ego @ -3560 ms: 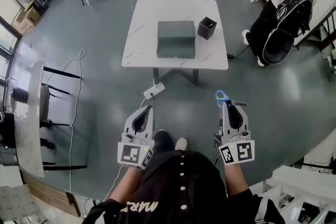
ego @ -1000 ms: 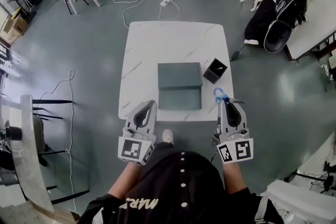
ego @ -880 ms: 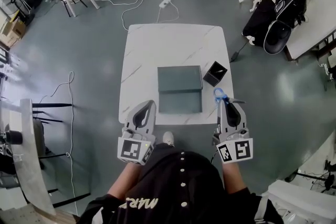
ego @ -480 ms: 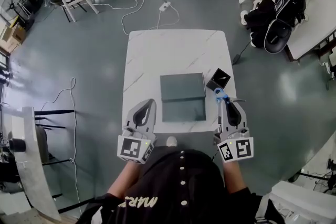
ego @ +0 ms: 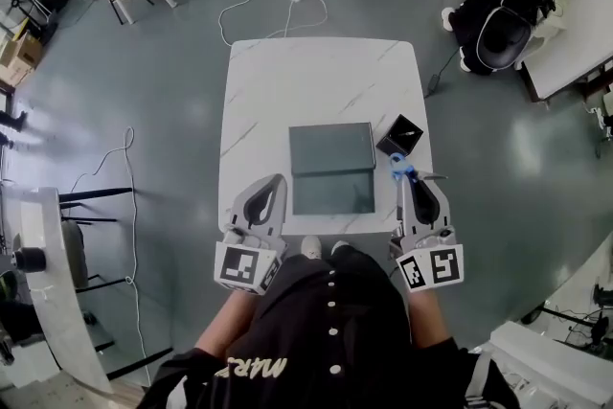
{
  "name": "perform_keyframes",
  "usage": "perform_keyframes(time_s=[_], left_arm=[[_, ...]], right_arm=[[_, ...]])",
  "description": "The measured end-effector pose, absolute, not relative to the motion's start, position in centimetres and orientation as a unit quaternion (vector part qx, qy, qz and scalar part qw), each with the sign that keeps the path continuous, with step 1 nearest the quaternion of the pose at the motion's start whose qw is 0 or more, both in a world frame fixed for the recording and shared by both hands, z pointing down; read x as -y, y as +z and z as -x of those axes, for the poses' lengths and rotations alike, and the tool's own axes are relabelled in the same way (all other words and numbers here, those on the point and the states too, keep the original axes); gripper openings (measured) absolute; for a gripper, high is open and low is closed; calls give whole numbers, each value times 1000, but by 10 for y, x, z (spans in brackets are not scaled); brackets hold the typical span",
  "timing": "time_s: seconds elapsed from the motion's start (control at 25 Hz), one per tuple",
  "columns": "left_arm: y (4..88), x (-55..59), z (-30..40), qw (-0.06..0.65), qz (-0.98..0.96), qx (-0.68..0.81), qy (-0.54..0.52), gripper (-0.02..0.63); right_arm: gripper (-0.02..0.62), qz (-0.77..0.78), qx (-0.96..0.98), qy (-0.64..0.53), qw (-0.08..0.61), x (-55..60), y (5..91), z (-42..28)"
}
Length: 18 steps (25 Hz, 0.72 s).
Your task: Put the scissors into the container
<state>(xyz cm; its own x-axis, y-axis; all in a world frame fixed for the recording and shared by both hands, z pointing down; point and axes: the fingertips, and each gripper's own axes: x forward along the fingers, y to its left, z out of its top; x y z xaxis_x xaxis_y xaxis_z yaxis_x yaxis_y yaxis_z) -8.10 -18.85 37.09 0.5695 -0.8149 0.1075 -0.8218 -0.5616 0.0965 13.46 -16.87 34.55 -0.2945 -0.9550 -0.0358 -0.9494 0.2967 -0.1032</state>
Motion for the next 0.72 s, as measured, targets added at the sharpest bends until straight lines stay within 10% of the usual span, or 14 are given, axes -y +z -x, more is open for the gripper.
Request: perform_keyframes(time_s=[0.72], left_arm=[[394, 171, 77, 106, -848, 517, 53, 26]], right_arm=[[52, 450, -881, -43, -141, 191, 423, -111]])
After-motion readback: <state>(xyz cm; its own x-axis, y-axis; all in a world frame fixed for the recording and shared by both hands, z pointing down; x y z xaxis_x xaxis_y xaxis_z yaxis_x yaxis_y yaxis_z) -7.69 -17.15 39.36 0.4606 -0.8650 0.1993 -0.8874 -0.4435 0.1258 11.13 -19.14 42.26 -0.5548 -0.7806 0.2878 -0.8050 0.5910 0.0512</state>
